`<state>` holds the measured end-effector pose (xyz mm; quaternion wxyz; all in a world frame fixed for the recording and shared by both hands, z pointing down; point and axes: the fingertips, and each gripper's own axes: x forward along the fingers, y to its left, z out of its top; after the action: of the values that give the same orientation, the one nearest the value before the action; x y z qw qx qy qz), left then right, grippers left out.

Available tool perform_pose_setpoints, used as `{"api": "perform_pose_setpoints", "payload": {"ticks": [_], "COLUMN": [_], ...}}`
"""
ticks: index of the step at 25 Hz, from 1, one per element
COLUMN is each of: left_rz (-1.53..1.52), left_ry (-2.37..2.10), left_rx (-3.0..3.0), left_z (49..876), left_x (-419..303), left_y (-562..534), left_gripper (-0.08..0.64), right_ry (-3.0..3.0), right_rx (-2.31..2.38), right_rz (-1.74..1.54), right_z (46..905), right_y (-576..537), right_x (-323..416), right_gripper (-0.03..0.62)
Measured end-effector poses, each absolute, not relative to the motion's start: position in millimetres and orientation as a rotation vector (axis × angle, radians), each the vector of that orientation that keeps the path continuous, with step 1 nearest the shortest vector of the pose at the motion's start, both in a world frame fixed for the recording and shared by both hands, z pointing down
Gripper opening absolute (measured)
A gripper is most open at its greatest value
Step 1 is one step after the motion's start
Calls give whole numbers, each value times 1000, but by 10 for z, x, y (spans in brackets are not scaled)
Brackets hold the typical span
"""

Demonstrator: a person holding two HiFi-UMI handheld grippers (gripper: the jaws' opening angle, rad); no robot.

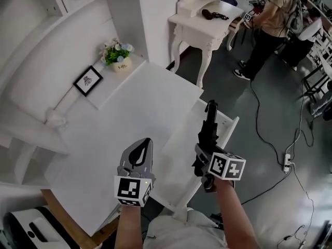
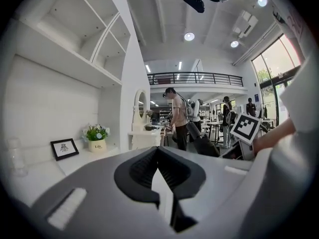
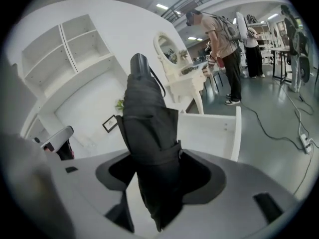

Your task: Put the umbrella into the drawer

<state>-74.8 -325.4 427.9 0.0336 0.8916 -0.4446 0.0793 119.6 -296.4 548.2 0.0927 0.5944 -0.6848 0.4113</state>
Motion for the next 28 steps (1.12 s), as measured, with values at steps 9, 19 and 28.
{"api": "perform_pose_setpoints", "payload": {"ticks": [9, 19, 28], "left_rz": [284, 341, 365], "left_ry": [-1361, -1394, -1401], "left_rx": [2702, 2654, 2656], "left_z": [4494, 4638, 4680], "left_x": [-635, -623, -580], "left_y": [-3303, -3298, -3291], "left_gripper": [6, 7, 8], "right_ry": [-1882, -1727, -1565], "right_rx": [1676, 1593, 1555], "right_rz": [1443, 1647, 1713], "right_z": [5990, 6512, 6990], "right_y": [-2927, -3051, -3213], "right_x": [1146, 1130, 1172], "right_gripper": [275, 273, 275]}}
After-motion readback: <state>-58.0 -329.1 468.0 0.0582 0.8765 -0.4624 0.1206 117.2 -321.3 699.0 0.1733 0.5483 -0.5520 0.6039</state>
